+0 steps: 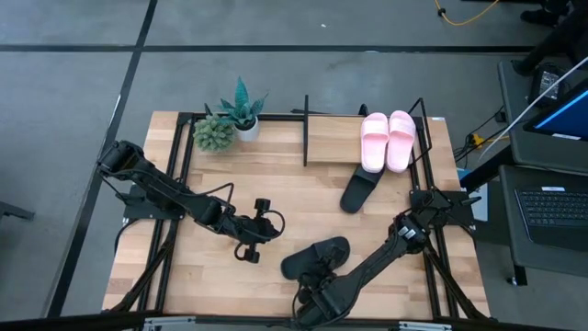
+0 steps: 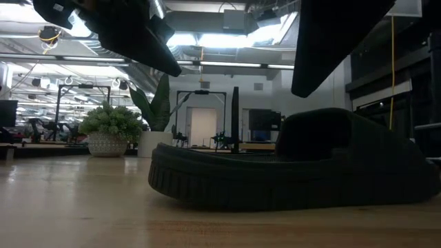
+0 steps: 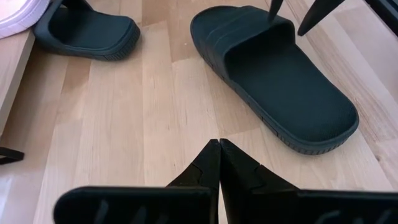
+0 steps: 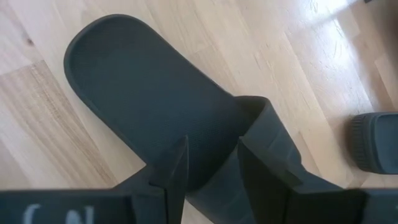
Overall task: Pick and place slides into the shelf
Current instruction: Put the bottom black slide on the shelf
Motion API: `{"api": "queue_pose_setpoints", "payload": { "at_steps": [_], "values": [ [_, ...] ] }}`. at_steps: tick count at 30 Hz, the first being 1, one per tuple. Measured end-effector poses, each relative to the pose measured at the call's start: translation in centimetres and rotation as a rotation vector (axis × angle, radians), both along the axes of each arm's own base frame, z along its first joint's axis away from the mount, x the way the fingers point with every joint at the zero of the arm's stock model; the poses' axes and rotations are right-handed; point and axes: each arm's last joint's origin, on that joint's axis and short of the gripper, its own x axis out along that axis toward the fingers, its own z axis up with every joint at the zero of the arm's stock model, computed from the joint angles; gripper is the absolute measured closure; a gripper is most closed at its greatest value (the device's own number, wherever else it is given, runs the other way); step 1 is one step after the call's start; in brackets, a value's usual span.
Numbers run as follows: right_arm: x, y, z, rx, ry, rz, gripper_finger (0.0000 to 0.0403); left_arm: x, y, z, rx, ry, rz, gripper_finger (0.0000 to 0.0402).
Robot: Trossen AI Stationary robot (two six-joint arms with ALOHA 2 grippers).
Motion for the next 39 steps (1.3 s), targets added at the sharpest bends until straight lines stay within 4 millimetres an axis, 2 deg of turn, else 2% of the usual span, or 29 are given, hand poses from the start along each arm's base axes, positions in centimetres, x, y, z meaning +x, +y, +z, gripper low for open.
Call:
{"api": "queue_pose_setpoints", "payload": {
  "at_steps": [5, 13, 17, 21, 27, 39],
  "values": [
    [0.0, 0.0, 0.0, -0.001, 0.001, 0.001, 0.0249, 0.0, 0.0, 0.0, -0.005, 0.0, 0.004, 0.0401],
    [0.0, 0.0, 0.0, 0.012, 0.01, -0.002, 0.0167, 0.0, 0.0, 0.0, -0.019, -0.001, 0.016, 0.0401],
    [-0.1, 0.1, -0.1, 0.035, 0.021, -0.015, 0.0142, 0.0, 0.0, 0.0, -0.019, -0.001, 0.016, 0.0401],
    [-0.4, -0.1, -0.7, 0.022, 0.028, -0.06, 0.014, 0.0, 0.0, 0.0, -0.019, -0.001, 0.016, 0.0401],
    [-1.0, -0.8, -2.7, 0.058, 0.164, -0.117, 0.0152, 0.0, 0.0, 0.0, -0.02, 0.003, 0.018, 0.0401],
    [-1.3, -0.9, -2.6, 0.071, 0.223, -0.097, 0.0157, 0.0, 0.0, 0.0, -0.022, 0.003, 0.02, 0.0401]
  ]
}}
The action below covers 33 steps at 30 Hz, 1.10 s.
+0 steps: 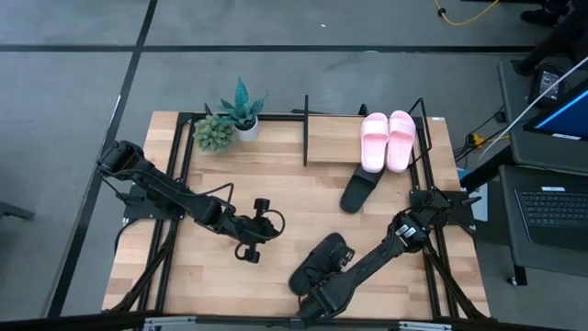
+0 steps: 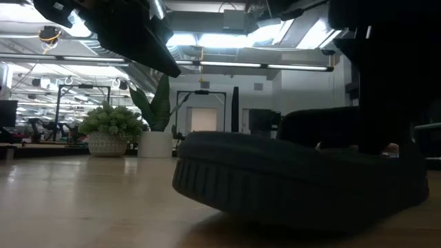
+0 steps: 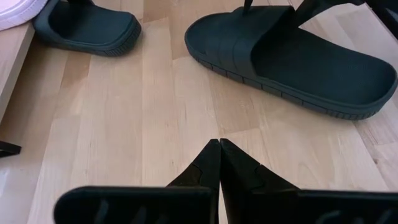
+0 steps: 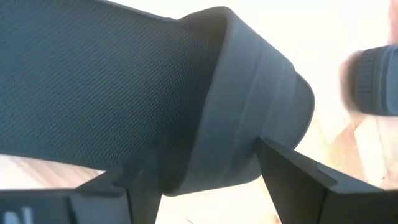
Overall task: Pick and place slides into the shelf
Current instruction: Put the bottom black slide on the shelf
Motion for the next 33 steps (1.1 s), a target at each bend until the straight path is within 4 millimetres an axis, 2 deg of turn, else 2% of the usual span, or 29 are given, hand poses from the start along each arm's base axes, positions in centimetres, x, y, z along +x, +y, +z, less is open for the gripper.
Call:
{"api": "queue_pose_setpoints", "payload": {
  "at_steps": [24, 33],
  "values": [
    [-0.54, 0.8, 0.1, -0.024, 0.11, 0.319, 0.0157, 0.0, -0.01, 0.0, -0.008, 0.0, 0.006, 0.0401],
    [-0.52, 0.77, 0.1, -0.028, 0.091, 0.285, 0.0157, -0.01, -0.01, 0.0, -0.021, -0.001, 0.017, 0.0401]
  ]
}}
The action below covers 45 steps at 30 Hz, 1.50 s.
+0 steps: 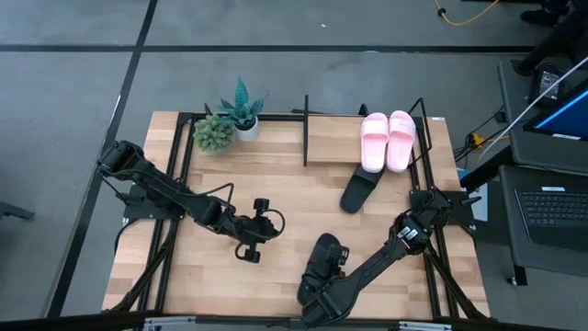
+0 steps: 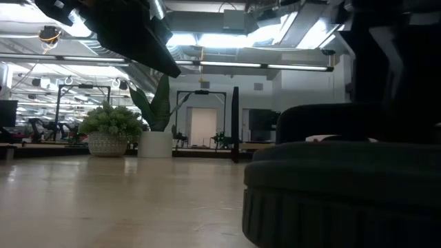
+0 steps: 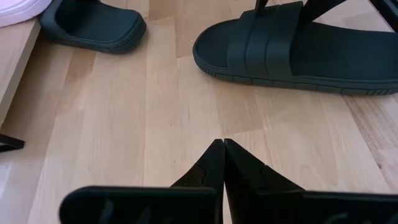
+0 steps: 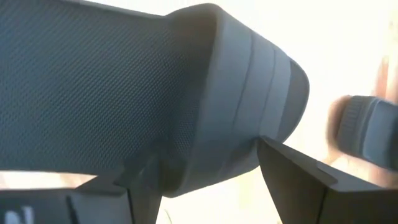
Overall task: Pick and place slides into the shelf
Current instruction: Put the bottom black slide on the shelf
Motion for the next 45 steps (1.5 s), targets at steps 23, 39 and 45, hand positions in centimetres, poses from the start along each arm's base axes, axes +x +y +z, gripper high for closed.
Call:
{"api": "queue_pose_setpoints", "payload": {
  "at_steps": [23, 39, 45],
  "values": [
    [1.0, 0.6, 2.3, 0.09, -0.145, -0.085, 0.0157, 0.0, 0.0, 0.0, 0.0, 0.0, 0.001, 0.0401],
    [2.0, -0.8, 1.7, 0.071, -0.134, -0.12, 0.0158, 0.0, 0.0, 0.0, 0.001, 0.002, 0.0, 0.0401],
    [2.0, -0.9, 1.7, 0.064, -0.136, -0.122, 0.0199, 0.0, 0.0, 0.0, 0.002, 0.003, 0.0, 0.0401]
  ]
}}
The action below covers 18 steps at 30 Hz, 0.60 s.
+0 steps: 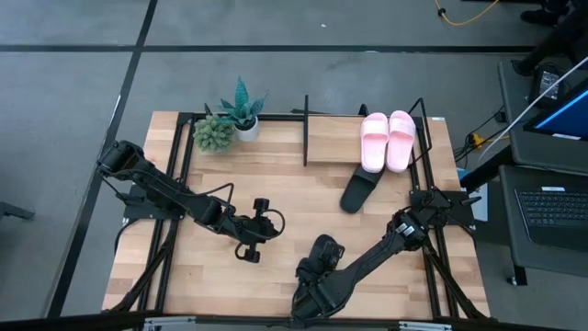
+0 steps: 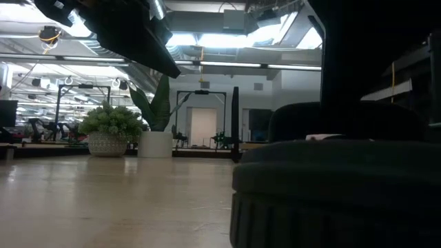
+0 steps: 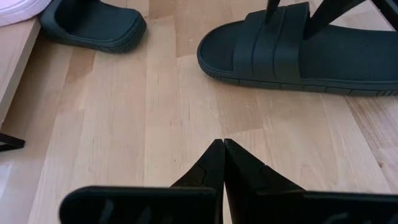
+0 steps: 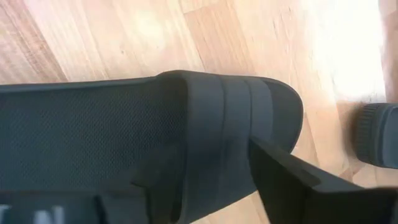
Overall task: Pick and place slides into the shelf
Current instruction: Put the bottom black slide on the shelf
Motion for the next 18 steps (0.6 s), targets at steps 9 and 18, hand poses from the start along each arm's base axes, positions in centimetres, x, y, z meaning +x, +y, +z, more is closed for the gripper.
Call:
{"api": "queue_pose_setpoints", "payload": {
  "at_steps": [9, 18],
  "values": [
    [-0.01, 0.01, 0.0, 0.0, 0.001, 0.001, 0.0298, 0.0, 0.0, 0.0, 0.003, 0.0, -0.002, 0.0401],
    [-0.23, -0.09, 0.06, -0.014, 0.017, -0.009, 0.0378, 0.0, 0.0, 0.0, 0.003, 0.0, -0.002, 0.0401]
  ]
}}
